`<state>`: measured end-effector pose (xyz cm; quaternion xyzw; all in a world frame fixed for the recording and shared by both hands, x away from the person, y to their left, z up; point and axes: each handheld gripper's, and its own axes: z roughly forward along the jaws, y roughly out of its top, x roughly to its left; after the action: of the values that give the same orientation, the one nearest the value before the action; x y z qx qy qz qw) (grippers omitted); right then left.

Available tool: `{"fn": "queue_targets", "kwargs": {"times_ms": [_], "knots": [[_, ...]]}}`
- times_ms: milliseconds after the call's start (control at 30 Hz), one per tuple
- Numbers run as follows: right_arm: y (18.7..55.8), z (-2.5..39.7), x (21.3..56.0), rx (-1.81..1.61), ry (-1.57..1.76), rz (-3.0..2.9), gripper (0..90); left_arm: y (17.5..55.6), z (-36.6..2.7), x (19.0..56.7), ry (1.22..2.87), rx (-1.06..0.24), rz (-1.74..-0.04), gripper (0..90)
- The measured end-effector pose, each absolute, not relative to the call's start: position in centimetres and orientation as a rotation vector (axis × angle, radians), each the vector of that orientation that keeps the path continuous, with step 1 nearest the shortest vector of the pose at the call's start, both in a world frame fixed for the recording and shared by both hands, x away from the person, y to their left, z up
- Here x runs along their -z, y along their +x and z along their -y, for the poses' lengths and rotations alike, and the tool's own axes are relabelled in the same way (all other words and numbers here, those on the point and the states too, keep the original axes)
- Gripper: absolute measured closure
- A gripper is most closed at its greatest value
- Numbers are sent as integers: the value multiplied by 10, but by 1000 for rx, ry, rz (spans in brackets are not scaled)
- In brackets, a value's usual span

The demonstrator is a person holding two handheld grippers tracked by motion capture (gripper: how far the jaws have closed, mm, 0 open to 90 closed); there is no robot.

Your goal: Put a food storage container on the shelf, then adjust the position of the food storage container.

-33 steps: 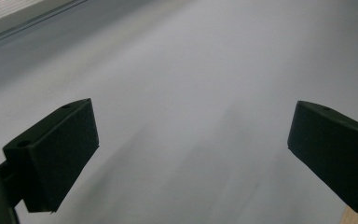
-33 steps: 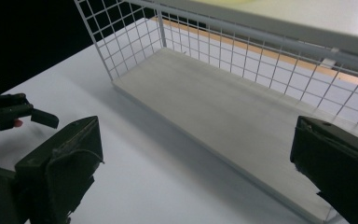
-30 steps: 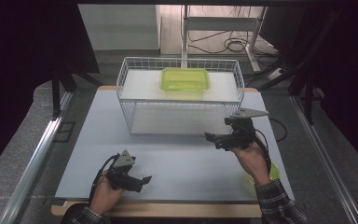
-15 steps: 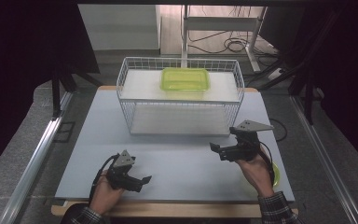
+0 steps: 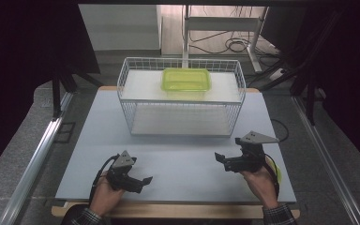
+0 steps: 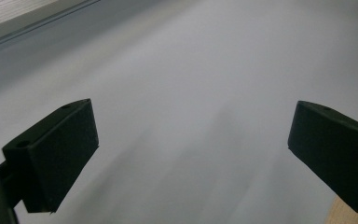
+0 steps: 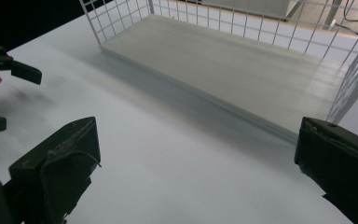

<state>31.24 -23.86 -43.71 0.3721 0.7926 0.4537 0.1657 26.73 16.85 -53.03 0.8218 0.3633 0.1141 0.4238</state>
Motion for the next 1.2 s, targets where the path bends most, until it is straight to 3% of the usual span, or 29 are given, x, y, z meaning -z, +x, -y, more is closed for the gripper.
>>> {"fn": "queue_targets", "kwargs": {"times_ms": [600, 1200], "knots": [[296, 247, 460, -1167, 1045, -2337, 1, 266, -167, 530, 2067, -294, -887, 14], [293, 271, 461, -1082, 1192, -2295, 0, 267, -165, 531, 2092, -308, -889, 14]]}}
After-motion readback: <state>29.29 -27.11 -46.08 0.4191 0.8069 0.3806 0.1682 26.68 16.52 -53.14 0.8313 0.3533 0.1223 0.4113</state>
